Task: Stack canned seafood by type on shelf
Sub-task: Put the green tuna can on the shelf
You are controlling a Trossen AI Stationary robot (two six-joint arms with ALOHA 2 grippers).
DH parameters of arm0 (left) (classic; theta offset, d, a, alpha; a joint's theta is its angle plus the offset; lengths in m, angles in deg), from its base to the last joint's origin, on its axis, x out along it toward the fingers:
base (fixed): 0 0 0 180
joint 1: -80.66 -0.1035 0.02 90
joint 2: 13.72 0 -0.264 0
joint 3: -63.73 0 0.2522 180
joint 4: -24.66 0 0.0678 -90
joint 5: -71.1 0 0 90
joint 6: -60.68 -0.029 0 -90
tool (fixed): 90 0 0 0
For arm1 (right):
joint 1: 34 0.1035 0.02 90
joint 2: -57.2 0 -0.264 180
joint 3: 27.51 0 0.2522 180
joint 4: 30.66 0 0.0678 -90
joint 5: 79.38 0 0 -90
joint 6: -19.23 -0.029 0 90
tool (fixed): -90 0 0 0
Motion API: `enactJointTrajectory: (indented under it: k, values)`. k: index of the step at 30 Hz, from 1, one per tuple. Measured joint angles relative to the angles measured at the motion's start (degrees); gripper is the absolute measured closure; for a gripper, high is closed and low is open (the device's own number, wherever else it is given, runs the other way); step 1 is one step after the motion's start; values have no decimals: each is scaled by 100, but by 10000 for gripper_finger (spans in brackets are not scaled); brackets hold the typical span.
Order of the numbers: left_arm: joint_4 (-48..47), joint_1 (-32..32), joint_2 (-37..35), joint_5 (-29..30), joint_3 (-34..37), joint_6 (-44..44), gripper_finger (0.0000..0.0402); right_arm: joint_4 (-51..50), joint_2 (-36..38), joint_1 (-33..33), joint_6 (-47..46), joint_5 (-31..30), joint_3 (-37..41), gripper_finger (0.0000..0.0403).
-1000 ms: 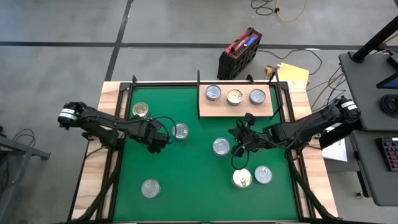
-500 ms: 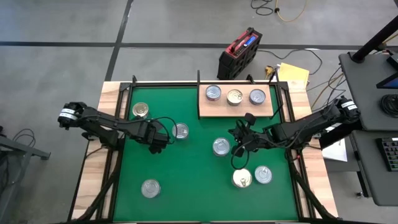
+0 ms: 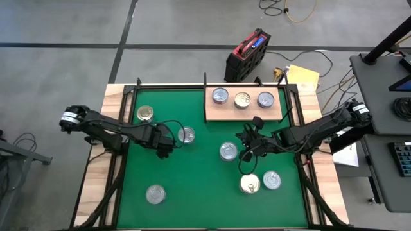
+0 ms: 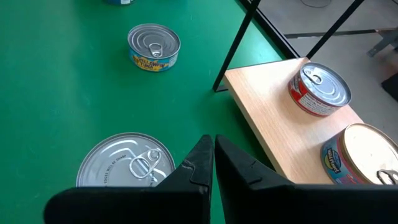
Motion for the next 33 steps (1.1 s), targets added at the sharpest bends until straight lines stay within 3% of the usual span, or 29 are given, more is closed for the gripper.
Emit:
enactJointTrajectory:
  k: [7,18,23,27,33]
  values:
    - [556,0,11,-307,15,-142,401,-1,0,0,0,2,0,394]
    - [515,0,11,-275,15,-149,401,-2,-2,0,0,2,1,394]
    - [-144,0,9,-198,-116,61,401,-2,-2,0,0,2,0,394]
    - [-847,0,7,269,-306,374,401,-2,-2,0,0,3,2,394]
    - [-1075,-133,5,558,-175,452,402,-2,-2,0,0,2,2,394]
